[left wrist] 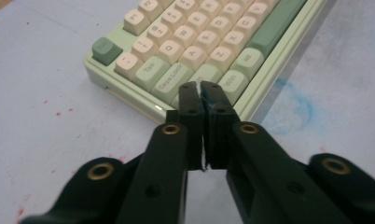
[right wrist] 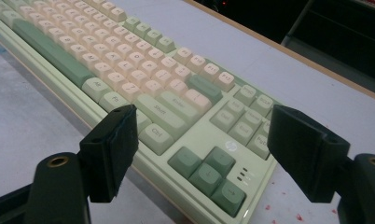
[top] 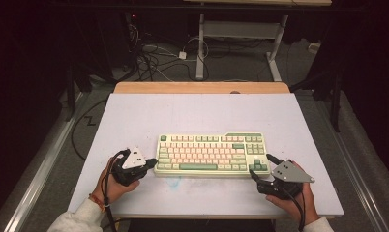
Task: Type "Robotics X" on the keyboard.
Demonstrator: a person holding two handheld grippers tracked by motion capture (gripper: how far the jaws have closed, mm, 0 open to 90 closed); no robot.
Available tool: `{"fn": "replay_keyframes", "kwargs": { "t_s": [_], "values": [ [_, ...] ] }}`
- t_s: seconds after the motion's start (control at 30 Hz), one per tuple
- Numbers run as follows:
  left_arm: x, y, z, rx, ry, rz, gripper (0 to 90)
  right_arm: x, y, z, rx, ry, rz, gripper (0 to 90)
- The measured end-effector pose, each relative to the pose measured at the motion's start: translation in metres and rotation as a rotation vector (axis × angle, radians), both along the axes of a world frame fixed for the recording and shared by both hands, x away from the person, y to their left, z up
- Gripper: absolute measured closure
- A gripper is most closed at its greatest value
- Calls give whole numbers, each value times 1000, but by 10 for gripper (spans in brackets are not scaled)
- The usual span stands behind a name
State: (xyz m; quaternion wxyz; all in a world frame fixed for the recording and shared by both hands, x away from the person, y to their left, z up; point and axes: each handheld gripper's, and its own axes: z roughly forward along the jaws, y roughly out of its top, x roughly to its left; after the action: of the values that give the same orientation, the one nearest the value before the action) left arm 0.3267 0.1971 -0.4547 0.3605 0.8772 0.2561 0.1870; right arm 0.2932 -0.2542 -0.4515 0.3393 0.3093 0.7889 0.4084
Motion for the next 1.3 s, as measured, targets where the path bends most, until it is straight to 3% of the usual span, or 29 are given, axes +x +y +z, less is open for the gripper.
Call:
{"fn": "replay_keyframes", "kwargs": {
  "t_s": [0.57,1.3],
  "values": [
    [19,-37,18,25,33,-49,876,2,4,-5,-22,-10,0,259],
    [45,-114,14,79,56,-183,872,4,5,-8,-37,11,12,261]
  ]
}}
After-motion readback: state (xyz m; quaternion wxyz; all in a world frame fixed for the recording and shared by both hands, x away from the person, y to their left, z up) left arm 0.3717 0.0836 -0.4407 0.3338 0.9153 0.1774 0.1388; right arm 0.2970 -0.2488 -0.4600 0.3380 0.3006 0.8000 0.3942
